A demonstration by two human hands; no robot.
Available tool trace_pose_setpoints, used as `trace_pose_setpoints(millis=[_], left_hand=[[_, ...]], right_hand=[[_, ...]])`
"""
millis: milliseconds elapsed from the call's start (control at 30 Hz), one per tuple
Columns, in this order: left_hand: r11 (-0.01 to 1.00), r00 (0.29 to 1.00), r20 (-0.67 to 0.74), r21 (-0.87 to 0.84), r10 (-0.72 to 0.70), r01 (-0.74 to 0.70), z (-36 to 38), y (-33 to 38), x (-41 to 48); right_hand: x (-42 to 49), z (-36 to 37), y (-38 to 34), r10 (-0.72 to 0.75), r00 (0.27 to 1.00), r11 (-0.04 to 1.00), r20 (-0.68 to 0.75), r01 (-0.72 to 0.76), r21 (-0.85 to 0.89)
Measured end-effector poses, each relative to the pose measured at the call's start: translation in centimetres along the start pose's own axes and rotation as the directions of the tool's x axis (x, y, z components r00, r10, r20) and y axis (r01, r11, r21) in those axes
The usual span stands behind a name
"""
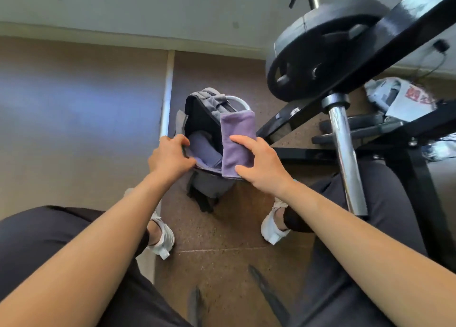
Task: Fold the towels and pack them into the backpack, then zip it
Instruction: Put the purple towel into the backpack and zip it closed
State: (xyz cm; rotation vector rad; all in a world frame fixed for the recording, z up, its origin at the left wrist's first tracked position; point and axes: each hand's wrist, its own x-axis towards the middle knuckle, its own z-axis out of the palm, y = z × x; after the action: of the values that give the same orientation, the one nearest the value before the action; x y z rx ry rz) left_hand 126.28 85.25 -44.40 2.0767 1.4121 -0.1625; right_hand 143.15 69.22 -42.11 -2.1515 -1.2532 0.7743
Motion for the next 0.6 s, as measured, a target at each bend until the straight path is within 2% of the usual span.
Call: trace_pose_setpoints(millis=[100,167,367,600], left_hand=[[0.999,0.993,0.111,-0.001,-0.043,0.043,0.1,-0.4,0.8],[0.998,0.988,0.146,-0.034,-0.055,0.060,0.0,-0.8,1.2],[0.983,0.987,0.151,-0.162,-0.062,0.087,-0.1,-1.9,1.8],[0.954,0.988,0.154,-0.295,-0.001,0.047,0.4,-3.0,2.5]], right_hand=[[4.3,1.3,-0.5,-0.033,0.998,0.999,-0.052,0.032,-0.028],[6.8,2.6,-0.8,-0.041,0.999,0.999,-0.030,0.041,-0.029],[11.7,7.9,0.6,-0.011,0.976,0.994,0.219,0.034,-0.100],[15.7,13.8,3.6,0.071,0.872,0.964,0.485,0.065,-0.258]])
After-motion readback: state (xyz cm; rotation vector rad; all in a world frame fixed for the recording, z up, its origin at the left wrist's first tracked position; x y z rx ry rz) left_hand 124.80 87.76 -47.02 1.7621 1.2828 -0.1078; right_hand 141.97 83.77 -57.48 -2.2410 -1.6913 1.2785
